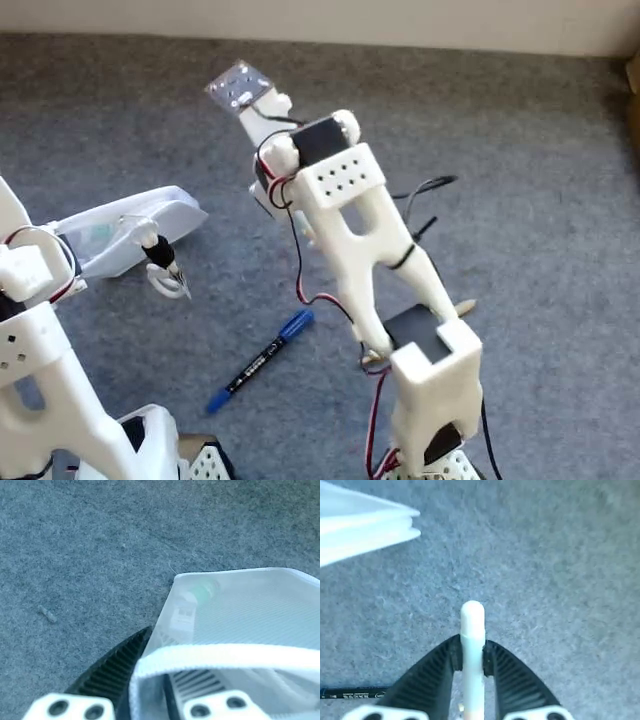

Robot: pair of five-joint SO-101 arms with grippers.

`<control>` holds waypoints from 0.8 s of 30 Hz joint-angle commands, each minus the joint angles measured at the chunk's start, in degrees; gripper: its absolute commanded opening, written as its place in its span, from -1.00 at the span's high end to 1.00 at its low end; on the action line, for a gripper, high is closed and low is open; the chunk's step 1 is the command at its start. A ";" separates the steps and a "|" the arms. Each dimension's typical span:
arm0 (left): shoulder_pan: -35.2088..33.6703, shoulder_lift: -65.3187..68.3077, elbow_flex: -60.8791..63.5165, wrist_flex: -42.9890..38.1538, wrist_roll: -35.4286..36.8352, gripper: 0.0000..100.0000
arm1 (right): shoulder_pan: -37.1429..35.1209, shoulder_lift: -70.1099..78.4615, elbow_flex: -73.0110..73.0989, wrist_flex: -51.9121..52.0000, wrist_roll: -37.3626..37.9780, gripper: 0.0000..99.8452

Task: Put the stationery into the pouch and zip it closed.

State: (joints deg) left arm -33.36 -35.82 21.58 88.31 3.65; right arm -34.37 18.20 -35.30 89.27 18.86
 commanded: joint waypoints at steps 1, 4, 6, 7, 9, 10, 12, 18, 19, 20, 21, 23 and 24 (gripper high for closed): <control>-0.22 1.54 1.89 -0.44 0.09 0.99 | 0.84 -8.40 -2.07 0.75 -0.79 0.99; 1.45 1.54 1.80 -0.44 0.09 0.99 | 0.84 -13.05 -2.07 1.19 -4.04 0.99; 4.79 1.54 1.63 -0.44 0.09 0.99 | 0.84 -16.40 -2.07 1.19 -5.98 0.99; 6.73 1.54 1.10 -0.18 0.09 0.99 | 0.84 -17.98 -2.07 1.10 -6.68 0.99; 9.36 1.54 -0.40 -0.09 0.18 0.99 | 0.84 -21.23 -2.07 0.75 -7.74 0.99; 10.24 1.54 -1.54 0.00 0.18 0.99 | 0.84 -22.81 -2.07 0.57 -8.35 0.99; 11.82 1.54 -3.91 0.09 0.44 0.99 | 0.84 -25.71 -2.24 0.57 -9.23 0.99; 17.01 1.89 -11.03 3.96 0.44 0.99 | 0.84 -31.78 -2.59 0.48 -11.69 0.99; 17.98 2.07 -12.44 4.48 0.44 0.99 | 0.84 -32.48 -2.59 0.48 -12.40 0.99; 18.95 2.15 -13.76 4.92 0.44 0.99 | 0.84 -33.10 -2.59 0.48 -13.10 0.99; 20.09 2.15 -14.99 5.27 0.53 0.99 | 0.84 -33.80 -2.59 0.40 -13.80 0.99; 22.55 2.15 -16.84 5.71 0.53 0.99 | 0.84 -35.38 -2.59 -1.27 -15.21 0.99; 24.22 2.24 -17.54 5.71 0.62 0.99 | 0.84 -36.44 -2.33 -2.33 -16.00 0.99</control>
State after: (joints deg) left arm -15.08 -33.63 9.71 93.14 3.38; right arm -34.37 -13.80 -35.38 89.98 4.97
